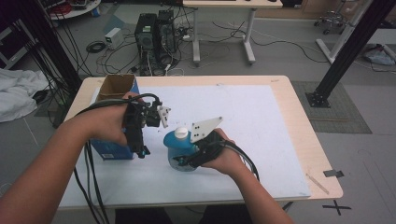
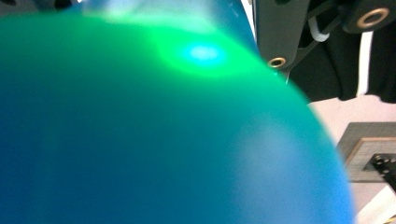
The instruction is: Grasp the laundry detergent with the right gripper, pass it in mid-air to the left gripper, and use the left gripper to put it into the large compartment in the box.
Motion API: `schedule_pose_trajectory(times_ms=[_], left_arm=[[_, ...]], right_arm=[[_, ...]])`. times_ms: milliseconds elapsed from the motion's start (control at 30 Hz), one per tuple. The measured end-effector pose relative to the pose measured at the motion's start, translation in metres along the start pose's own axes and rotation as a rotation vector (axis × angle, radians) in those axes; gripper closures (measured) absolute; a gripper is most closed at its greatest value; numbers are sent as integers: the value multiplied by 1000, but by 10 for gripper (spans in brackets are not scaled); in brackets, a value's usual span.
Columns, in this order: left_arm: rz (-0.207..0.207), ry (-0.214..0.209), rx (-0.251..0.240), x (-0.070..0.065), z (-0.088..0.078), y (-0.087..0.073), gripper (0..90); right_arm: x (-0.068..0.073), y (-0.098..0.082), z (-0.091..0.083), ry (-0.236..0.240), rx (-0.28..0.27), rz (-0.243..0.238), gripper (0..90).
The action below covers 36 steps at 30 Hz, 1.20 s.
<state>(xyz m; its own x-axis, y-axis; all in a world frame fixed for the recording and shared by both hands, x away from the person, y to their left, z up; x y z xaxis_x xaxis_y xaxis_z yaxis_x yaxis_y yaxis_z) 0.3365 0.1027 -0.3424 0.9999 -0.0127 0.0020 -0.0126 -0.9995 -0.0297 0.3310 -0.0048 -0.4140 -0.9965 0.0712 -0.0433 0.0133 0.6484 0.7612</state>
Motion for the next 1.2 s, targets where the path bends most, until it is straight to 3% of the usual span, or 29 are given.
schedule_pose_trajectory(times_ms=[200, 667, 1200], left_arm=[[34, -9, -10, -7, 0, 8, 91], [50, -9, -7, -11, -1, 21, 91], [69, -4, -10, -13, 0, 35, 91]], right_arm=[[6, 3, 5, 45, -3, -31, 466], [9, 9, 17, 107, 1, -51, 466], [9, 21, 25, 112, -4, -41, 466]])
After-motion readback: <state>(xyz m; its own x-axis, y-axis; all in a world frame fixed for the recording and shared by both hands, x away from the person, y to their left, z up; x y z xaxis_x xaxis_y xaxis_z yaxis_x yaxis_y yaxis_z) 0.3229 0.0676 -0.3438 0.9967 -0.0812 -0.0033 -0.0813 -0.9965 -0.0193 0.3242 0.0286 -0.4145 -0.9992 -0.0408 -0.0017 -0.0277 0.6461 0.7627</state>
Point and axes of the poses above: each handheld gripper's, and its own axes: z roughly forward along the jaws, y roughly out of its top, x roughly to its left, the point moved 9 cm from there along z, roughly forward along the jaws, and after that the axes turned 9 degrees about x, right-handed, at the moved point
